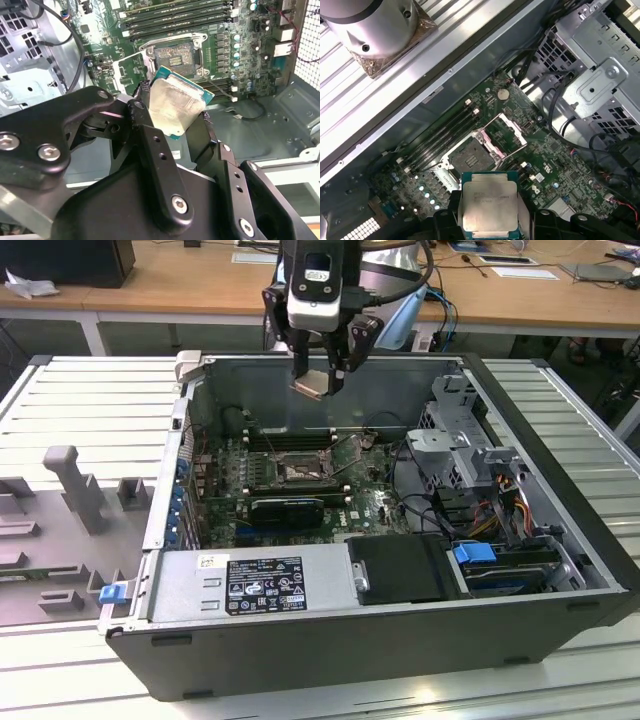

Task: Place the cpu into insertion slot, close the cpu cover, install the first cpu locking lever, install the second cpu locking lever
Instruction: 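Place the cpu into insertion slot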

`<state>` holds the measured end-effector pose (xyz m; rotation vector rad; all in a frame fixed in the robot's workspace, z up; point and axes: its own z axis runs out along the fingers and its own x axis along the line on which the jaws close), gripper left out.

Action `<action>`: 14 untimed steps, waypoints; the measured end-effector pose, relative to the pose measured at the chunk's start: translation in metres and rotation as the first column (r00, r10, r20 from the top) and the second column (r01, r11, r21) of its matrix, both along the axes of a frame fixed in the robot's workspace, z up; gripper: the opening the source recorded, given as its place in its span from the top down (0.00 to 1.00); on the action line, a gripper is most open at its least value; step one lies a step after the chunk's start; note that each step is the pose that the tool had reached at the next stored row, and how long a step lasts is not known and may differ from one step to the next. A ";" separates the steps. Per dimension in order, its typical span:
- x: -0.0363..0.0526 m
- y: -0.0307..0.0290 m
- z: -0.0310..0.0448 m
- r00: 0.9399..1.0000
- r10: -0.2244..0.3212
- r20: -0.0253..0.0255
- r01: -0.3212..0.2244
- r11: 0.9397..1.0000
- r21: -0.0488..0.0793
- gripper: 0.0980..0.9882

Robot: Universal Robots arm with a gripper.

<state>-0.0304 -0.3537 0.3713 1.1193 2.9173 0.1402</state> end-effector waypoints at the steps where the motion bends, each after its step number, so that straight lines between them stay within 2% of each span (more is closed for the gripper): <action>1: 0.0000 0.0000 0.0000 1.000 -0.006 0.000 0.006 1.000 0.000 0.52; 14: 0.0000 0.0000 -0.0003 0.995 -0.100 0.000 0.100 0.995 0.000 0.52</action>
